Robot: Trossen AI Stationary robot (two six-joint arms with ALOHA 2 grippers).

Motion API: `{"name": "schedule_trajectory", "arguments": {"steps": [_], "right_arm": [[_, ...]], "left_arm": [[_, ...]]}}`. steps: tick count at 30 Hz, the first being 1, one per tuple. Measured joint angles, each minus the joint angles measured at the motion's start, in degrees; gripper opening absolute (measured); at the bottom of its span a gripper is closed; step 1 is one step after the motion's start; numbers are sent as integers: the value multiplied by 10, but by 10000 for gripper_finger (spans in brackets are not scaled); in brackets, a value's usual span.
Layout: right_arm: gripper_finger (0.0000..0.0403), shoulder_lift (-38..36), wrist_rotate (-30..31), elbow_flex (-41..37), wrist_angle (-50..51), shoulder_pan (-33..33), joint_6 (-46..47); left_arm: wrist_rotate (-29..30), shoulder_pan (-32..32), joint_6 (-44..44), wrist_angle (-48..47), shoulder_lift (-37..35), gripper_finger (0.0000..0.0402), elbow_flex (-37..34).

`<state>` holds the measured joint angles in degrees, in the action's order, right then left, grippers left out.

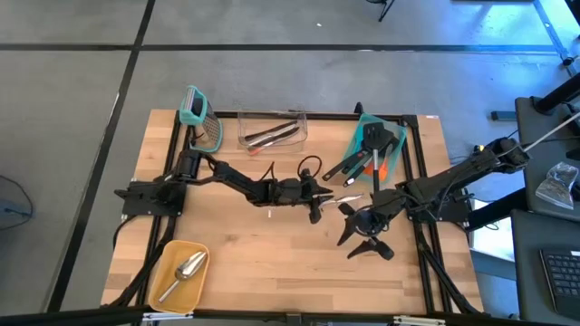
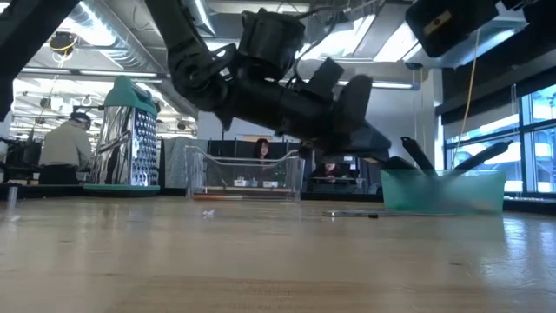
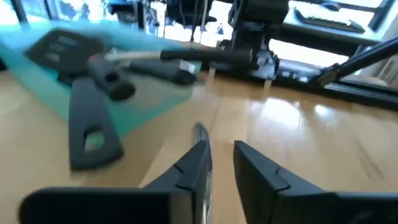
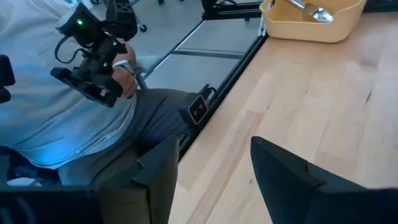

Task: Pick & Place Kitchen Items
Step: Put the silver table knife into the transparent bin

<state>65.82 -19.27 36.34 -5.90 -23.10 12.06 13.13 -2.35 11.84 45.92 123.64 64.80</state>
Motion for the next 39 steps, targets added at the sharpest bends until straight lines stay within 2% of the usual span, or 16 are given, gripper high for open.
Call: {"name": "schedule_trajectory", "arguments": {"steps": [5,9,14,19,25,39], "right_arm": [[202,0,0,2,7,-6,-1],[202,0,2,2,24,-6,-1],[202,0,2,2,29,-6,3],[202,-1,2,2,35,-6,4],[202,-1,2,2,35,-6,4],[202,-3,2,2,35,-6,5]], "left_arm": [[-12,-2,-24,-23,23,45,49],[-33,0,-30,-70,76,43,124],[-25,5,-41,-105,128,47,185],[-38,19,-21,-122,140,42,194],[-34,21,-12,-186,141,40,194],[-10,-9,1,-220,141,39,194]]}}
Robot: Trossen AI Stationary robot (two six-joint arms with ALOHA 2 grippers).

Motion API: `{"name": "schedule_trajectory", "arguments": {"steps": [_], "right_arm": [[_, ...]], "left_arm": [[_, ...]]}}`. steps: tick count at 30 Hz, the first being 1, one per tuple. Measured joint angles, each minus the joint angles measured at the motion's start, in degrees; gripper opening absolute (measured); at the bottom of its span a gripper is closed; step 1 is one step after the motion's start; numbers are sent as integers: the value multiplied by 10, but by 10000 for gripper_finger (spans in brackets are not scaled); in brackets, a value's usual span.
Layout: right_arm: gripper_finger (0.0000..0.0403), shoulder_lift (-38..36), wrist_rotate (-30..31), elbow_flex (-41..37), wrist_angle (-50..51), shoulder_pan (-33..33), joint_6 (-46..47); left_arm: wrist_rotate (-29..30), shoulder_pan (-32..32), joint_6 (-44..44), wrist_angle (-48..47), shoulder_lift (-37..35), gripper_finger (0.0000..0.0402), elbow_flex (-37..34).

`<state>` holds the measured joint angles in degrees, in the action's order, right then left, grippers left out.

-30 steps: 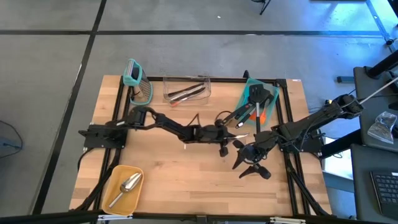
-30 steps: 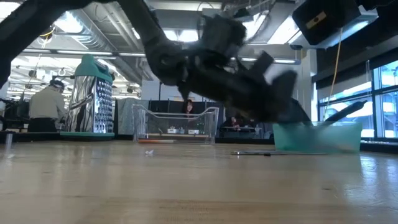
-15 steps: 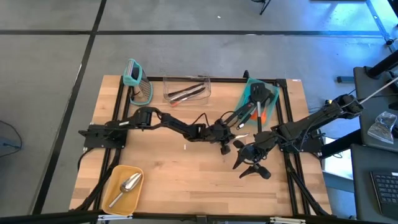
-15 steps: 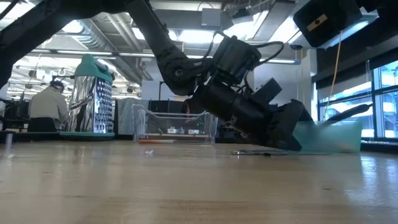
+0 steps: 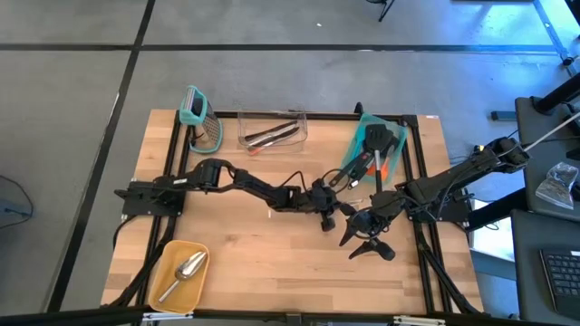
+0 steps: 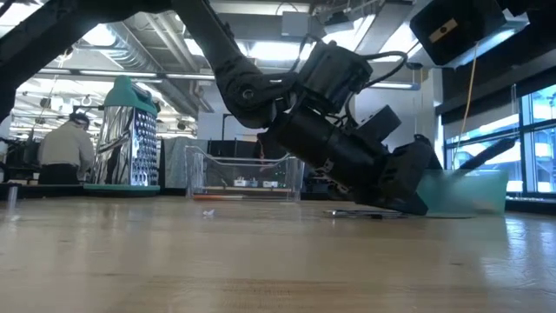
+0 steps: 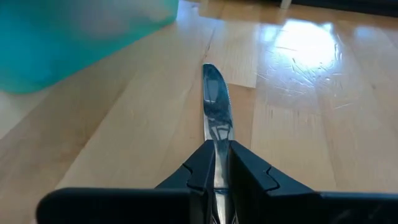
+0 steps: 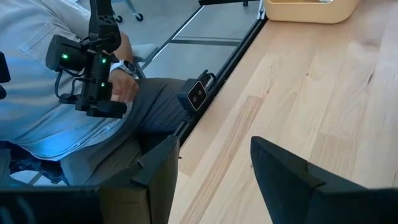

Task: Pick & Place Kitchen Items
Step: Put the silver table knife into the transparent bin

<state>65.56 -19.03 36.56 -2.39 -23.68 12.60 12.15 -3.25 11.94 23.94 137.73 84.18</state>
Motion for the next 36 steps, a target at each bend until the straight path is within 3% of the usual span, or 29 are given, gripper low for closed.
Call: {"name": "schedule_trajectory", "arguments": {"steps": [19,36], "right_arm": [[202,0,-1,0,0,0,0],[202,0,-3,0,8,0,10]], "left_arm": [[17,-33,10,-45,-5,33,0],[72,-93,2,-207,-81,33,-5]]}}
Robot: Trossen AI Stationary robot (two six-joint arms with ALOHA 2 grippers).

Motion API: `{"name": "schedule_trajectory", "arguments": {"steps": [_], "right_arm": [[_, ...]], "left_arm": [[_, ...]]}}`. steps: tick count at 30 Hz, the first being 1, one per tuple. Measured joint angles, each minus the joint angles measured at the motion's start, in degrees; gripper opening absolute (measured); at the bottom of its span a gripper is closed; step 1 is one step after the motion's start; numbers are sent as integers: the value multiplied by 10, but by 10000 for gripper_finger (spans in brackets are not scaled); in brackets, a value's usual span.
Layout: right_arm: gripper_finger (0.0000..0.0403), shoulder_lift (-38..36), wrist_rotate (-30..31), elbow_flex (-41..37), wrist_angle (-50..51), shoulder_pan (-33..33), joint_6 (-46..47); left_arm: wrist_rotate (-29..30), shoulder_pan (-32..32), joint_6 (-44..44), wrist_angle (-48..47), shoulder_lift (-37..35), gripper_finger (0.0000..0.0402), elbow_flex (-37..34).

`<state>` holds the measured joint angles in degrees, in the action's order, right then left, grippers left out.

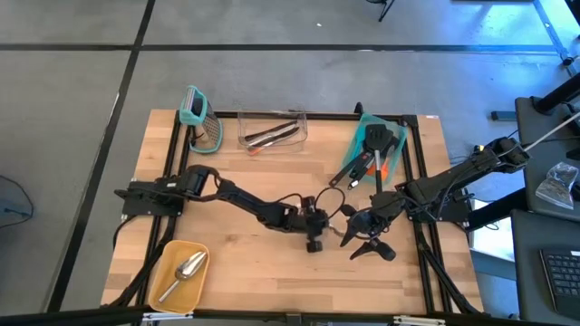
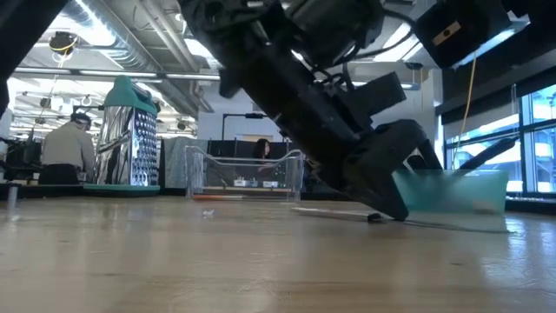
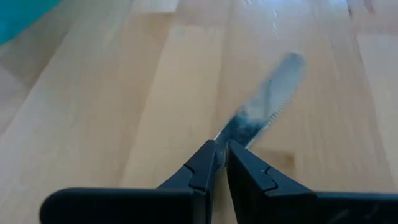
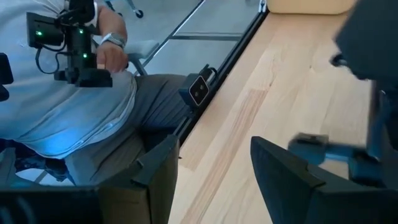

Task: Pick & Place Kitchen Items
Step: Put the silver table knife into the transparent bin

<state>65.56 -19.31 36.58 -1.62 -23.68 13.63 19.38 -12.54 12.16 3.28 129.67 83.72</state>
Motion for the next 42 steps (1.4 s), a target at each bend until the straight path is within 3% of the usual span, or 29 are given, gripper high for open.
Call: {"name": "schedule_trajectory", "arguments": {"steps": [17,24,30,34,39,42], "right_arm": [[201,0,3,0,6,0,14],[201,0,57,0,18,0,54],[201,26,103,0,11,-8,99],[201,65,134,0,-4,-25,142],[201,136,201,0,-72,-63,211],[201,184,235,0,-126,-86,247]], "left_arm": [[26,-50,92,-36,-5,33,-4],[29,-82,156,-5,-4,23,-5],[96,-113,166,30,-3,2,-5],[165,-127,122,45,-4,7,-5],[258,-137,51,-23,-37,11,-5],[271,-128,32,-52,-64,7,-25]]}}
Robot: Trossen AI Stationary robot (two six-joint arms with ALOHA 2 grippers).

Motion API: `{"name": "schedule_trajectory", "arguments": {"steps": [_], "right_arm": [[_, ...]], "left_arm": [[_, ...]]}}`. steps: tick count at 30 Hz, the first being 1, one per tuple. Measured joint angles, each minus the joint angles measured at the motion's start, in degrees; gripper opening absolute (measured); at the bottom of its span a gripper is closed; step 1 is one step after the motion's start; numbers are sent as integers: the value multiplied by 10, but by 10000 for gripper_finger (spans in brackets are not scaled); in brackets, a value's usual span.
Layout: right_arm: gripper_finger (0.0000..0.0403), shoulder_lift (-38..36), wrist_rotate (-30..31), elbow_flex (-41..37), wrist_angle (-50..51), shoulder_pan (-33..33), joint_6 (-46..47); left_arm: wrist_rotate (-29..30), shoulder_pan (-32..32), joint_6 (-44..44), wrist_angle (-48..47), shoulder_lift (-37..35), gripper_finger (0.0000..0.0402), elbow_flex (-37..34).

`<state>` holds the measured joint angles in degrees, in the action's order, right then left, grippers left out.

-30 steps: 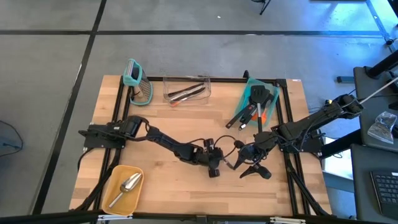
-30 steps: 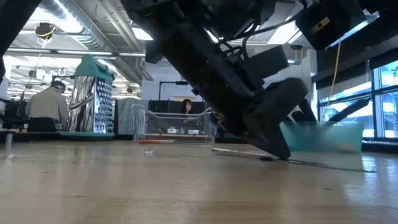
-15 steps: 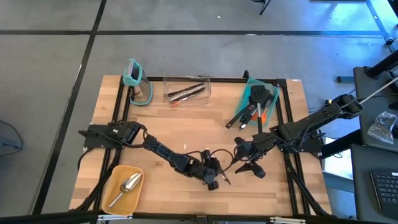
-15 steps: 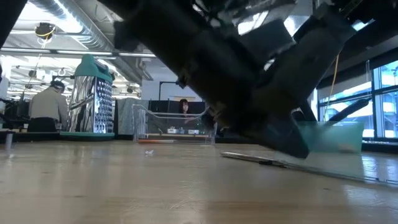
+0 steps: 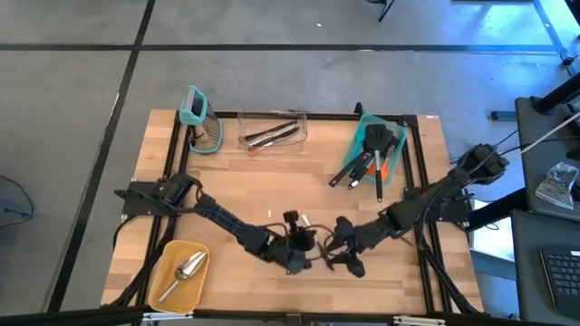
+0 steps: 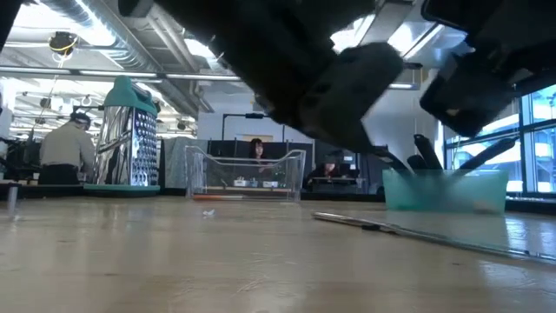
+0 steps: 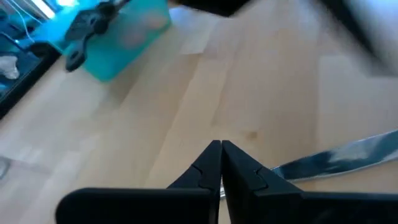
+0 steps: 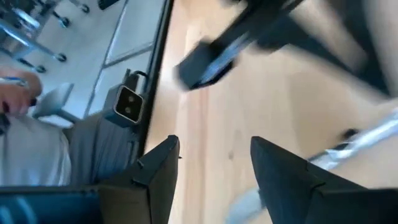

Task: Pick & Place Kitchen Items
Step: Put the silver table knife into the transparent bin

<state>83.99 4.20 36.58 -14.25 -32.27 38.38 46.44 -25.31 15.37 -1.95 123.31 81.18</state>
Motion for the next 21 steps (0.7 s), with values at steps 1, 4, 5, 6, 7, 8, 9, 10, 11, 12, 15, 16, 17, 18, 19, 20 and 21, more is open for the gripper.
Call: {"name": "schedule_trajectory", "arguments": {"steps": [1,4,5,6,7,8,9,10,11,12,15,16,17,18,19,20,21], "right_arm": [[201,15,5,0,-19,-7,11],[201,50,7,0,-60,-27,33],[201,57,7,0,-68,-36,38],[202,63,7,0,-74,-44,46],[201,66,9,0,-78,-53,56],[202,66,18,0,-78,-62,64],[202,66,28,0,-78,-70,69],[202,66,44,0,-78,-79,73],[202,66,62,0,-78,-88,73],[202,66,83,0,-78,-95,73],[202,66,147,9,-62,-111,73],[202,66,165,13,-52,-115,73],[202,66,180,17,-43,-118,73],[202,66,188,19,-37,-118,73],[202,66,191,22,-37,-118,73],[202,66,192,25,-39,-118,73],[202,66,192,29,-42,-118,73]], "left_arm": [[-11,6,-3,-1,-9,4,-12],[-71,28,-13,47,-37,2,-65],[-97,36,-23,78,-46,3,-87],[-127,45,-36,114,-56,2,-113],[-164,54,-52,158,-63,2,-140],[-206,65,-72,211,-68,2,-165],[-255,77,-96,260,-73,2,-189],[-301,89,-122,298,-77,2,-211],[-341,101,-144,325,-78,3,-226],[-370,114,-161,343,-78,4,-235],[-402,141,-186,348,-78,8,-246],[-409,148,-190,347,-78,10,-246],[-419,155,-193,348,-78,12,-246],[-432,160,-195,349,-78,13,-246],[-450,165,-195,351,-78,16,-246],[-470,170,-191,353,-78,18,-246],[-488,172,-185,356,-78,21,-246]]}}
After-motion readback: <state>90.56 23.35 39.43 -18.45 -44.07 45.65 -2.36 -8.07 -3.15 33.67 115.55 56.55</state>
